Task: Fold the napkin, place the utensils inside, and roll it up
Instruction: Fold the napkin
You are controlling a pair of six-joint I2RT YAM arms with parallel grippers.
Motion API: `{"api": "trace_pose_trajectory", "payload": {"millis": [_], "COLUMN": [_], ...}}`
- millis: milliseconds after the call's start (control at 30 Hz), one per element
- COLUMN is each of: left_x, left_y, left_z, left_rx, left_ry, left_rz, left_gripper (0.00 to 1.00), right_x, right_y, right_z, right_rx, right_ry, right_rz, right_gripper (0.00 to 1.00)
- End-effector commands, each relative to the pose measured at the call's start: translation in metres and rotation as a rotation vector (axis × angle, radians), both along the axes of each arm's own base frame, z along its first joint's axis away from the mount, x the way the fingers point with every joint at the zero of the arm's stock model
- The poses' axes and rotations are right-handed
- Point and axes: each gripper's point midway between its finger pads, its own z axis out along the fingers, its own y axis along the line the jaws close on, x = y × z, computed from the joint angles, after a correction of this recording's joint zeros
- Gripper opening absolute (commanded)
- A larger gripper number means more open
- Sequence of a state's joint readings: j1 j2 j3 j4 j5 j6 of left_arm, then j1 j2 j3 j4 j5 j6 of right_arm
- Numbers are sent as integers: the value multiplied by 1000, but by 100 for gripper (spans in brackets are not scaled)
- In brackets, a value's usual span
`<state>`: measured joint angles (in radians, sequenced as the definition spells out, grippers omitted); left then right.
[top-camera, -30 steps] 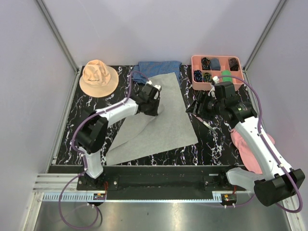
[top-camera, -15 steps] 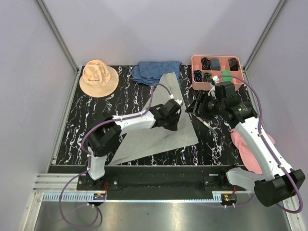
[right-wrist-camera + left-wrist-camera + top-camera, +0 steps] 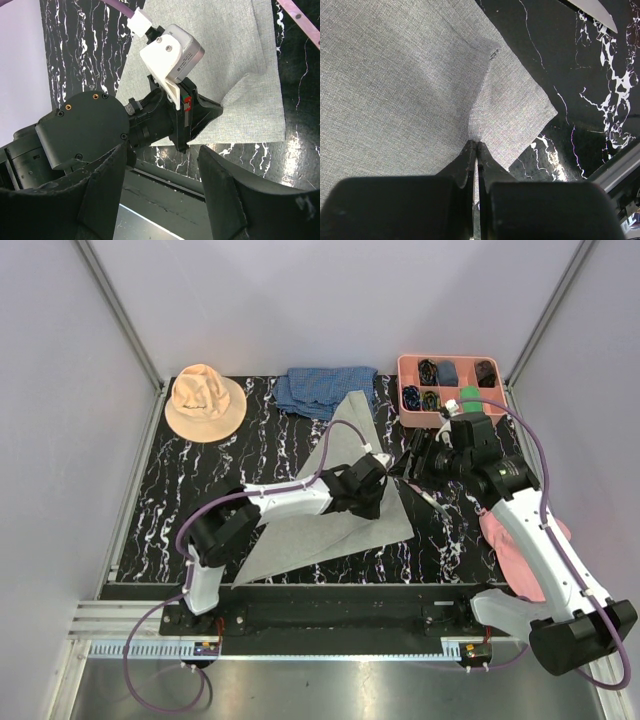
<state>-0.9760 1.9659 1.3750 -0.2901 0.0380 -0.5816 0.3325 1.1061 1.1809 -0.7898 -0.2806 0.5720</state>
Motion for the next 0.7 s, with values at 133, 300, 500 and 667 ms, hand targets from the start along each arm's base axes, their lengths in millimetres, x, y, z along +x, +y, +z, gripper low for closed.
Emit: {"api": "trace_pose_trajectory", "payload": {"millis": [133,300,500,667], "left_x": [-12,-25,-35,-43], "left_y": [-29,-31,-35,-39], "left_z": [5,2,-1,1], "left_rx": [-52,-36,-29,-26], "left_ry": [-14,-23,-33,-52], "left_rz": [-56,-96,-126,-162], "left_gripper": [0,0,0,0], "right_x": [-2,-2,-1,1], "right_y": [5,6,7,7], "right_z": [15,13,13,11], "right_rx": [40,42,49,45], "right_ry": [-52,-45,-45,-40], "right_rz": [29,28,28,30], "right_gripper": [68,68,68,69]}}
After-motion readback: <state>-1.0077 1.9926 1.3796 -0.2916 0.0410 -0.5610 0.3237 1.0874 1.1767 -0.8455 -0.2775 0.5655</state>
